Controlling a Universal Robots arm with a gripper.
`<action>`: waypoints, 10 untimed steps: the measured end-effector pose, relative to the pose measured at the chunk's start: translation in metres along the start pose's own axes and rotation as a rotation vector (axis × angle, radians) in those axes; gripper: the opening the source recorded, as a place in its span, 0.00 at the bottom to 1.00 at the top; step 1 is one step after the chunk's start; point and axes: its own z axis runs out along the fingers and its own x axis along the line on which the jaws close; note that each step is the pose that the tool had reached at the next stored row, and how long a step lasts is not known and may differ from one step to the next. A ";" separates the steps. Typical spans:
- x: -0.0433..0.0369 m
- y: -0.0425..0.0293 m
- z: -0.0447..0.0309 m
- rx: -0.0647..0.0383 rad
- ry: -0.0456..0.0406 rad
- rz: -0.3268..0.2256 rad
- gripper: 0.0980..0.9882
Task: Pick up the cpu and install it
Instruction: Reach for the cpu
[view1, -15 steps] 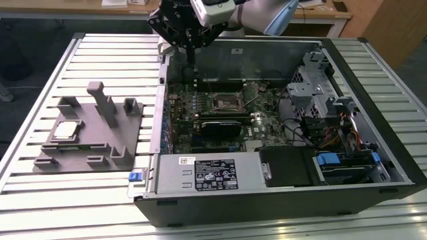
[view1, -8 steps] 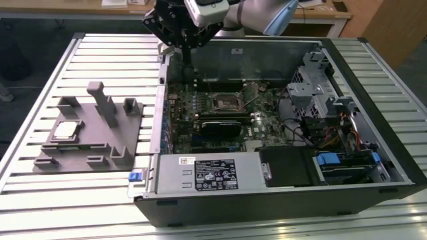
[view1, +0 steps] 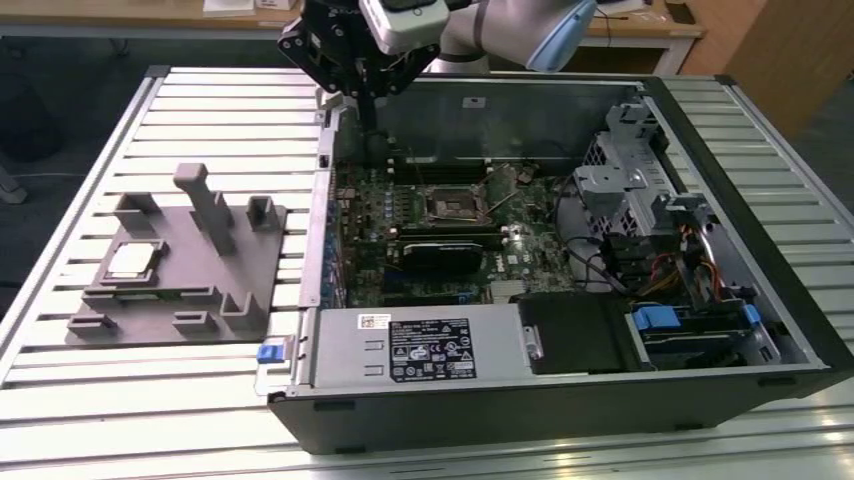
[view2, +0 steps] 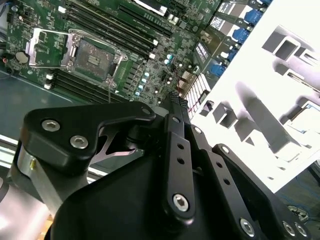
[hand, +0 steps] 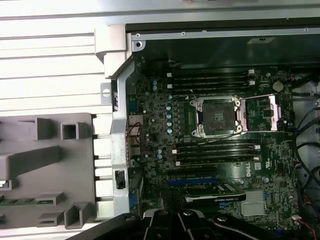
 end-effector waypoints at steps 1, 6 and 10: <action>0.0008 0.0000 0.0001 0.000 0.0000 0.000 0.01; 0.0043 -0.0003 0.0003 0.000 -0.0001 0.000 0.01; 0.0071 -0.0006 0.0004 0.000 0.0000 0.000 0.01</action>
